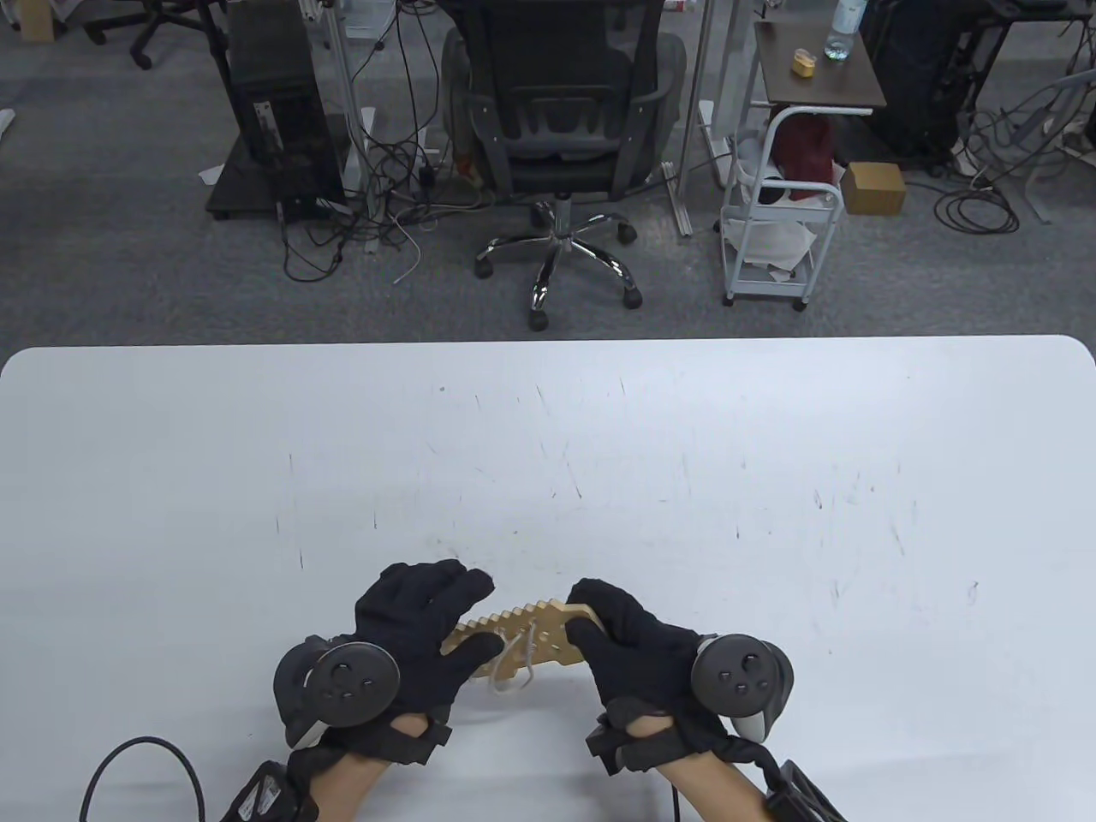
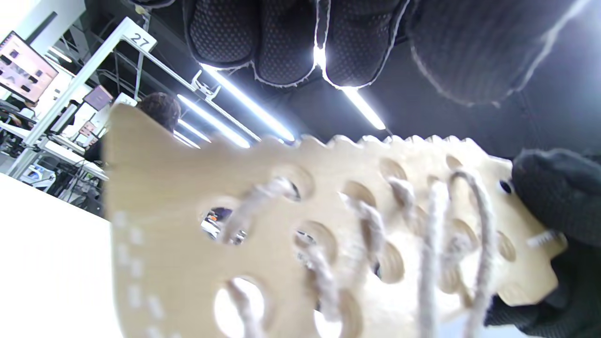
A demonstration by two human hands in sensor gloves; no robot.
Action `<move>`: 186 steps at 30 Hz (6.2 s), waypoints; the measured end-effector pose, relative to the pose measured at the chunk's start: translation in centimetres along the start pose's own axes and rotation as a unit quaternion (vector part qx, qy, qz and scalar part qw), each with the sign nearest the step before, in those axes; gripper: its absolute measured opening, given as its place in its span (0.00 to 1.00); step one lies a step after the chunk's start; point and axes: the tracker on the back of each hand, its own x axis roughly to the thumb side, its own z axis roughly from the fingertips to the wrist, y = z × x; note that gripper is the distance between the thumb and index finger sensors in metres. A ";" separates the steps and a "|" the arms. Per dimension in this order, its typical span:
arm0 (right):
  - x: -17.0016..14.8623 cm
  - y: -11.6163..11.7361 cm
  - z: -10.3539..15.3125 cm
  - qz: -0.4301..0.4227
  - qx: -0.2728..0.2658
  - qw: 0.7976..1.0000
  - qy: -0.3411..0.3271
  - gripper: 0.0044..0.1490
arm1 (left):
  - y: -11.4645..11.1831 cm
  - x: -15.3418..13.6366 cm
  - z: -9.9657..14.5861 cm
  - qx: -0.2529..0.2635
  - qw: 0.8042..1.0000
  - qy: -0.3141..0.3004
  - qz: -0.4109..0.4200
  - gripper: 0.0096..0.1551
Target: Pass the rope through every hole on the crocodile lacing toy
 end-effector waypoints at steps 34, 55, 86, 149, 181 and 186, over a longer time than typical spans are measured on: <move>-3.0 -1.2 -0.5 -0.230 -0.014 0.963 0.136 0.30 | -0.6 -5.1 -0.5 -0.008 0.989 0.121 0.087 0.28; -2.2 1.8 0.7 -0.311 0.060 0.933 0.173 0.30 | -5.9 -2.2 -0.3 -0.184 0.947 0.071 0.252 0.37; -2.4 2.6 1.2 -0.329 0.073 0.920 0.200 0.30 | -6.3 -1.7 -0.3 -0.178 0.932 0.059 0.310 0.26; -7.6 -2.6 -1.3 -0.317 -0.048 0.915 0.246 0.30 | -0.5 -9.8 -0.4 0.002 0.918 0.181 0.354 0.27; -5.2 0.4 -0.3 -0.326 0.036 0.916 0.232 0.30 | -2.2 -7.5 -0.9 -0.111 0.920 0.151 0.344 0.30; -4.9 0.6 -0.2 -0.329 0.044 0.916 0.227 0.30 | -2.3 -7.4 -1.0 -0.105 0.928 0.149 0.324 0.27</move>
